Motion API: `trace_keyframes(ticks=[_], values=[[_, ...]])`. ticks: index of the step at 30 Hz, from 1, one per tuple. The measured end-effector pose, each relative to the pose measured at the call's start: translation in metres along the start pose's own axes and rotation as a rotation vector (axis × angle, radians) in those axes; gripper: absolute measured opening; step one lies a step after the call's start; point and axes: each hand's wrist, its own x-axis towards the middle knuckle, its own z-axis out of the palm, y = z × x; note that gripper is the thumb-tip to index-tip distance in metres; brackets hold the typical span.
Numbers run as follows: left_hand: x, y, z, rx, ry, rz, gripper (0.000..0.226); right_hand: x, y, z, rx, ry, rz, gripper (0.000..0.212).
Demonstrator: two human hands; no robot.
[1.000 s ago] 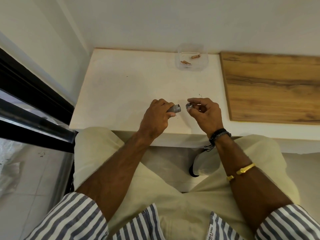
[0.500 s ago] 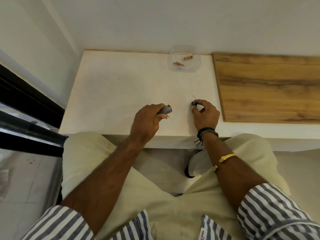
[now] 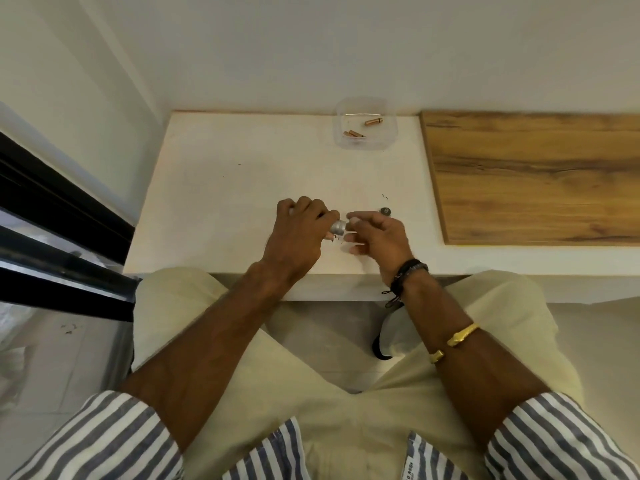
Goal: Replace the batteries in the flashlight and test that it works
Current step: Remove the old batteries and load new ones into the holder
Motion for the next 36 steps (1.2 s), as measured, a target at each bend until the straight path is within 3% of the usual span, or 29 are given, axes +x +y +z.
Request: trace_keyframes(ticks=[5, 15, 19, 25, 30, 36], values=[[0.004, 0.001, -0.008, 0.095, 0.008, 0.086, 0.034, -0.007, -0.005, -0.002, 0.330, -0.177, 0.234, 0.025], [0.008, -0.002, -0.009, 0.071, 0.031, 0.047, 0.031, -0.008, -0.006, -0.009, 0.440, -0.159, 0.243, 0.022], [0.010, -0.010, -0.004, -0.100, 0.035, -0.102, 0.033, -0.004, -0.010, -0.020, 0.432, -0.046, 0.188, 0.015], [0.022, -0.020, -0.008, -0.503, 0.191, -0.368, 0.021, -0.001, -0.009, -0.026, 0.533, -0.027, 0.166, 0.017], [0.033, -0.022, -0.003, -0.624, 0.262, -0.442, 0.019, 0.000, -0.008, -0.026, 0.577, -0.043, 0.166, 0.017], [0.038, -0.025, 0.008, -0.605, 0.253, -0.478, 0.022, 0.003, -0.007, -0.027, 0.602, -0.037, 0.160, 0.020]])
